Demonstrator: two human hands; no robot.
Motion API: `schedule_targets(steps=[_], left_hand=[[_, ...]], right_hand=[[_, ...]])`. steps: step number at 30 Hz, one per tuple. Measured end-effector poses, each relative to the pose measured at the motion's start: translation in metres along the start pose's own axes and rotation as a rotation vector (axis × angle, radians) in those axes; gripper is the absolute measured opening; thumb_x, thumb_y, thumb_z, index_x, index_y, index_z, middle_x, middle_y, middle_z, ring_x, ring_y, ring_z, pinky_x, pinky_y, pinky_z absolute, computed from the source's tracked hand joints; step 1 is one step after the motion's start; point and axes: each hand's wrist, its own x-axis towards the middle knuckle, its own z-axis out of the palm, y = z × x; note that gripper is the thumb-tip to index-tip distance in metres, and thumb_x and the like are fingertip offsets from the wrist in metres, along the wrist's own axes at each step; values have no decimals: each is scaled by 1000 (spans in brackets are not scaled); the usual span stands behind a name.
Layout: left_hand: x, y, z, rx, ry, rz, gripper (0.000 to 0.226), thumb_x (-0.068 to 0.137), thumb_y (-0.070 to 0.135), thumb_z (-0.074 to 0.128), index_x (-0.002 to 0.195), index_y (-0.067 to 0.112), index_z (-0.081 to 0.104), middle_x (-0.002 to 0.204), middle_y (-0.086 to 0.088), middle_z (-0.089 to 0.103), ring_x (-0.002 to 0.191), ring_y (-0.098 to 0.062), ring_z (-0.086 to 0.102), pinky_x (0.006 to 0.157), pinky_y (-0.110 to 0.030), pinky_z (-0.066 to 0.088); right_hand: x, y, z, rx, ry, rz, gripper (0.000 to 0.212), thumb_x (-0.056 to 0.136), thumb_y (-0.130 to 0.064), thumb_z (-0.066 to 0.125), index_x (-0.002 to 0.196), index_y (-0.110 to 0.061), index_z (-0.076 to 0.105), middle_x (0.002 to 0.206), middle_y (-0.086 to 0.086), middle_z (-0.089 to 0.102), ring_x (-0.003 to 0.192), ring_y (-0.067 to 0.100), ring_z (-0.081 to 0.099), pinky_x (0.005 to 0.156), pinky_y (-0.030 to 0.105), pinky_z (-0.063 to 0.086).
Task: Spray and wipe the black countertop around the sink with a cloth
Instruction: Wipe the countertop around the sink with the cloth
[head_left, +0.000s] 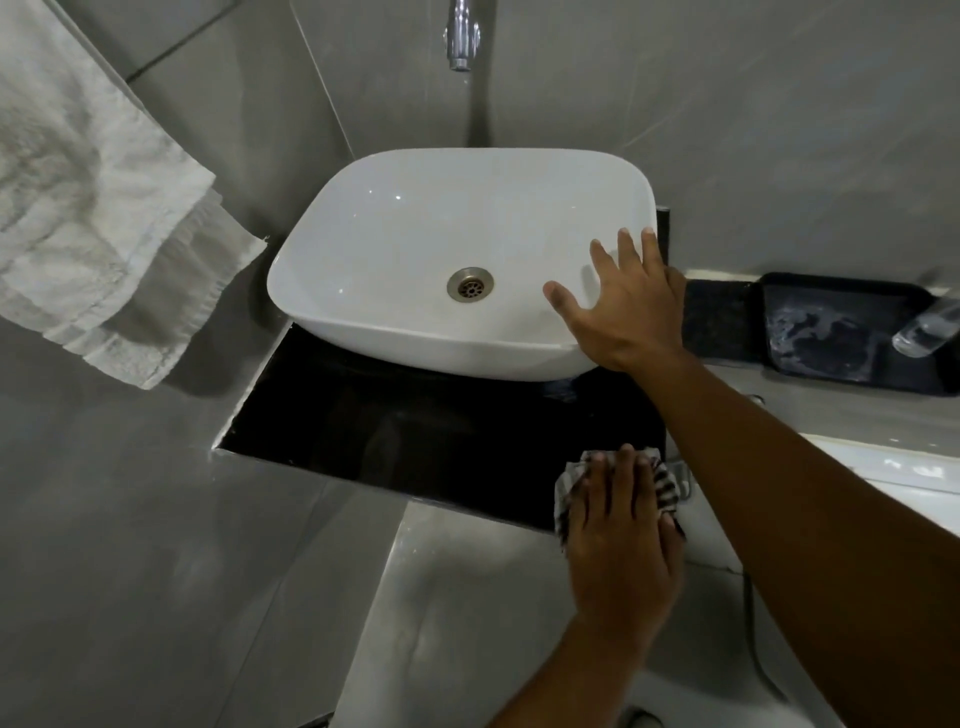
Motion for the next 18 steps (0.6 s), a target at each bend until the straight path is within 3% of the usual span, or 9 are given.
schedule_targets(steps=[2, 4, 7, 10, 13, 15, 18], left_hand=[[10, -23, -8, 14, -65, 221, 52, 93, 35, 45, 142, 18, 45, 151, -2, 44, 140, -26, 36, 112, -43, 34], [17, -62, -22, 35, -172, 438, 51, 93, 35, 45, 142, 19, 45, 151, -2, 43, 141, -24, 35, 113, -44, 33], [32, -140, -59, 78, -225, 515, 51, 94, 33, 48, 143, 20, 44, 153, -2, 40, 144, -21, 30, 119, -43, 23], [44, -227, -108, 140, -228, 355, 53, 98, 42, 31, 144, 19, 42, 155, -3, 35, 145, -21, 27, 119, -41, 22], [45, -302, -145, 140, -66, -19, 64, 95, 47, 20, 143, 10, 42, 153, -11, 35, 142, -31, 33, 117, -40, 22], [47, -322, -156, 137, 58, -298, 64, 89, 38, 25, 141, 5, 44, 151, -20, 38, 140, -37, 35, 116, -47, 24], [54, -308, -146, 134, 181, -537, 61, 85, 30, 31, 136, 2, 49, 148, -24, 42, 135, -43, 37, 113, -52, 25]], right_hand=[[0, 1, 0, -2, 10, -6, 86, 87, -76, 25, 154, -21, 23, 164, 8, 13, 151, 28, 0, 117, 54, 9], [1, 1, 0, -4, 16, -7, 85, 88, -75, 25, 154, -21, 24, 164, 8, 14, 151, 28, 1, 117, 54, 10], [0, 1, 0, -14, 16, -7, 84, 88, -75, 25, 154, -21, 23, 164, 8, 14, 151, 28, 2, 117, 54, 10], [1, 1, 0, -11, 14, -8, 84, 88, -74, 24, 154, -21, 23, 164, 8, 13, 151, 28, 1, 117, 53, 10], [3, 2, 0, -12, 6, -8, 84, 88, -74, 24, 154, -22, 23, 164, 7, 13, 151, 29, 1, 118, 53, 9], [4, 2, 0, -9, 5, -8, 84, 88, -75, 24, 154, -22, 23, 164, 7, 12, 151, 29, 1, 118, 53, 8], [5, 2, 2, 0, -2, -6, 85, 88, -75, 24, 154, -23, 22, 165, 6, 12, 151, 28, 1, 118, 53, 7]])
